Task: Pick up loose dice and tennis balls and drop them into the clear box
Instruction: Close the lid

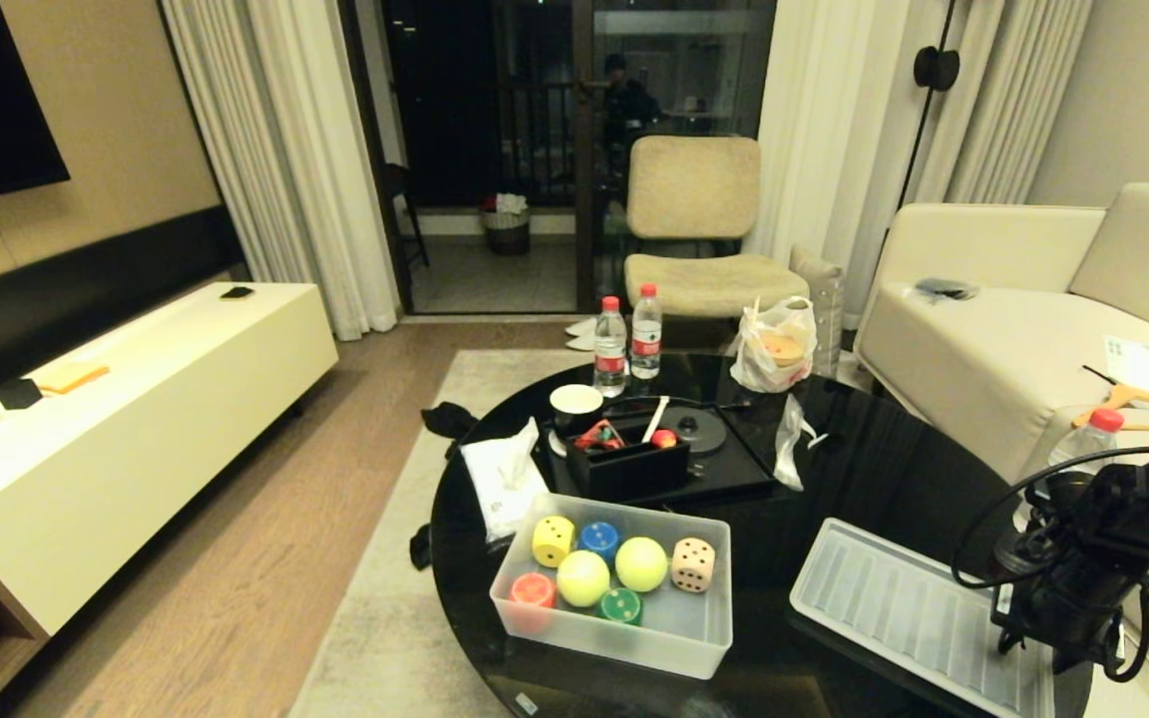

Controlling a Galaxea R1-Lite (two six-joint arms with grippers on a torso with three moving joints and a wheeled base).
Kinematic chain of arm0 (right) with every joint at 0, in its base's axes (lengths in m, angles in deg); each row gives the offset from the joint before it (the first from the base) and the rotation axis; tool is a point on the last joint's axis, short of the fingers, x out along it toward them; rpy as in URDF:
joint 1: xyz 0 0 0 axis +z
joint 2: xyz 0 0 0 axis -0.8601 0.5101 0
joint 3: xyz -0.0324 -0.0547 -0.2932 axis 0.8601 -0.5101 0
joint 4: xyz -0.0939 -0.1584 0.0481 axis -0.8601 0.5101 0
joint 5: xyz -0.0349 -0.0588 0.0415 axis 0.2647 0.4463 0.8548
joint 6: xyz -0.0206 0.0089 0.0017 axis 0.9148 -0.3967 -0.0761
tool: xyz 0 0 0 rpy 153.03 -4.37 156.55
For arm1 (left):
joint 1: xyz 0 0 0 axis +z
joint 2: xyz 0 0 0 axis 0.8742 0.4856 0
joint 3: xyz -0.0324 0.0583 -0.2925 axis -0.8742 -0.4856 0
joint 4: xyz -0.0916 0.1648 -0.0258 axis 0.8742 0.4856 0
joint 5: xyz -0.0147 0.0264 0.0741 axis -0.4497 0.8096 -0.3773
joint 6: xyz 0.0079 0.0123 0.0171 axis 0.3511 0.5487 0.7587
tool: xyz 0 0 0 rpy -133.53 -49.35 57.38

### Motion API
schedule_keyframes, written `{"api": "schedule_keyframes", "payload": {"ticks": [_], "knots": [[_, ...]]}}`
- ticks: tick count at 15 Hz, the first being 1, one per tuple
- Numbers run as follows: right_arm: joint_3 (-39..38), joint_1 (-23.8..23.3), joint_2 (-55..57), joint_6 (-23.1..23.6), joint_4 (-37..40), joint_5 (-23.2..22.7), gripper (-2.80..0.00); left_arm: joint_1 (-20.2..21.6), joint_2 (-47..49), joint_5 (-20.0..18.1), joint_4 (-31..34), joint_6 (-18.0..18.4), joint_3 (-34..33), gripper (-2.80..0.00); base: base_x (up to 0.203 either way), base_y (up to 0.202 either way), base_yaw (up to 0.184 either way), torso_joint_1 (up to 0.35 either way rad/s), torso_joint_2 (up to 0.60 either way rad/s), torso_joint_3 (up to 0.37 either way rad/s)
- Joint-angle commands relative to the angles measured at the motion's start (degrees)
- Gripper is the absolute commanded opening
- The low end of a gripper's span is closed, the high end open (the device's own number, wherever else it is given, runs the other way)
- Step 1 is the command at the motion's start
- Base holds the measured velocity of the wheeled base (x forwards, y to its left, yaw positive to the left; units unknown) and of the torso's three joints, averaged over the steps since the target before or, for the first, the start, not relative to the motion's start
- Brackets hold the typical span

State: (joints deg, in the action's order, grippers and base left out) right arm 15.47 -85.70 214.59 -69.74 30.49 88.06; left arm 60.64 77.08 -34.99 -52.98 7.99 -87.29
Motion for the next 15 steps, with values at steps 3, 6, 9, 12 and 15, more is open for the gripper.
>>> {"api": "schedule_keyframes", "payload": {"ticks": [3, 6, 9, 12, 15], "knots": [[0.2, -0.1, 0.6, -0.1, 0.1, 0.0, -2.80, 0.0, 0.1, 0.0, 0.0, 0.0, -0.1, -2.80, 0.000, 0.000, 0.000, 0.000, 0.00, 0.000], [0.2, -0.3, 0.2, -0.2, 0.1, -0.1, -2.80, 0.0, 0.1, 0.0, 0.0, 0.0, -0.1, -2.80, 0.000, 0.000, 0.000, 0.000, 0.00, 0.000], [-0.3, -0.6, -0.9, -0.3, 0.1, -2.0, -2.80, 0.0, 0.1, 0.0, 0.0, 0.0, -0.1, -2.80, 0.000, 0.000, 0.000, 0.000, 0.00, 0.000], [-1.8, -1.2, -2.3, -0.3, 0.1, -2.9, -2.80, 0.0, 0.1, 0.0, 0.0, 0.0, -0.1, -2.80, 0.000, 0.000, 0.000, 0.000, 0.00, 0.000], [-2.3, -1.6, -3.2, -0.3, 0.1, -5.0, -2.80, 0.0, 0.1, 0.0, 0.0, 0.0, -0.2, -2.80, 0.000, 0.000, 0.000, 0.000, 0.00, 0.000]]}}
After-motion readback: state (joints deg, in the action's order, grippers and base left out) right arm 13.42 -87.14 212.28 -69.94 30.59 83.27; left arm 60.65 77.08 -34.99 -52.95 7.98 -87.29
